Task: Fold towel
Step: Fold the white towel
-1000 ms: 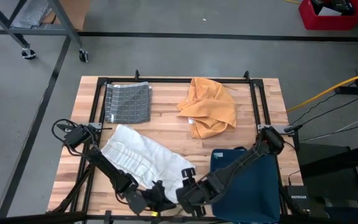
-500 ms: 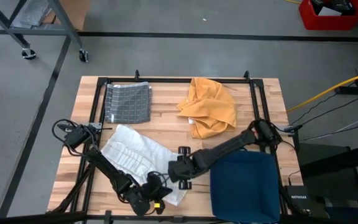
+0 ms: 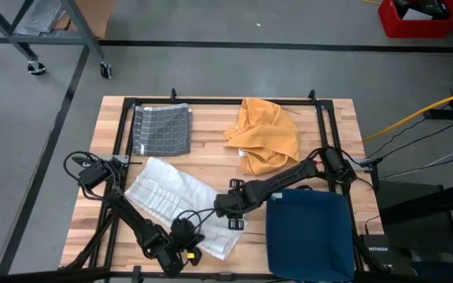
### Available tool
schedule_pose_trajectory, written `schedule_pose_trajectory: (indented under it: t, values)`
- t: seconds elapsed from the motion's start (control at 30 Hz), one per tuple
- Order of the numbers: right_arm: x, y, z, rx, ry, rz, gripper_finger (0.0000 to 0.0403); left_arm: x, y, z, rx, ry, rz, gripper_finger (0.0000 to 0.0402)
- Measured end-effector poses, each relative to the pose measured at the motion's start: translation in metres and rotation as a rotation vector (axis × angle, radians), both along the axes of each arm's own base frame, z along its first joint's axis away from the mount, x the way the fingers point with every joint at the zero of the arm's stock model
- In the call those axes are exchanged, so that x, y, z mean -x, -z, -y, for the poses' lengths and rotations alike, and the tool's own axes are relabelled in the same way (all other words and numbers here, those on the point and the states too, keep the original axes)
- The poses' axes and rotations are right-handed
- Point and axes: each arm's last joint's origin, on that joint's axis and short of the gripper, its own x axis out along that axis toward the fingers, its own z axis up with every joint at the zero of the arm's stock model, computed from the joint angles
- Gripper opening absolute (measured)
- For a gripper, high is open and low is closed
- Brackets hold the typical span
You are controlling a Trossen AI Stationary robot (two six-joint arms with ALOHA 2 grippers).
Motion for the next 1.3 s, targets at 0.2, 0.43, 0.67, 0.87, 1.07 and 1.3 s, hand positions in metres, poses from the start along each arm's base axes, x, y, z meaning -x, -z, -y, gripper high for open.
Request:
schedule_pose_trajectory:
  t: [0.2,0.43,0.67,0.87,1.07,1.3]
  values:
    - [0.008,0.016,-0.010,-0.144,0.018,-0.018,0.0174,0.004,0.004,-0.006,-0.016,-0.031,-0.059,0.0000]
    - [0.011,0.017,-0.030,-0.183,0.034,0.040,0.0174,-0.003,0.006,-0.021,-0.057,-0.054,-0.130,0.0000]
    - [0.009,0.015,-0.046,-0.264,0.088,0.101,0.0174,-0.017,0.007,-0.041,-0.088,-0.094,-0.174,0.0000]
    - [0.016,0.017,-0.053,-0.236,0.080,0.072,0.0174,-0.019,0.005,-0.028,0.091,0.033,-0.227,0.0000]
    - [0.017,0.017,-0.052,-0.221,0.086,0.060,0.0174,0.004,-0.007,-0.005,0.154,0.184,-0.284,0.0000]
    - [0.013,0.014,-0.051,-0.168,0.052,0.133,0.0174,0.027,-0.017,-0.003,0.102,0.198,-0.359,0.0000]
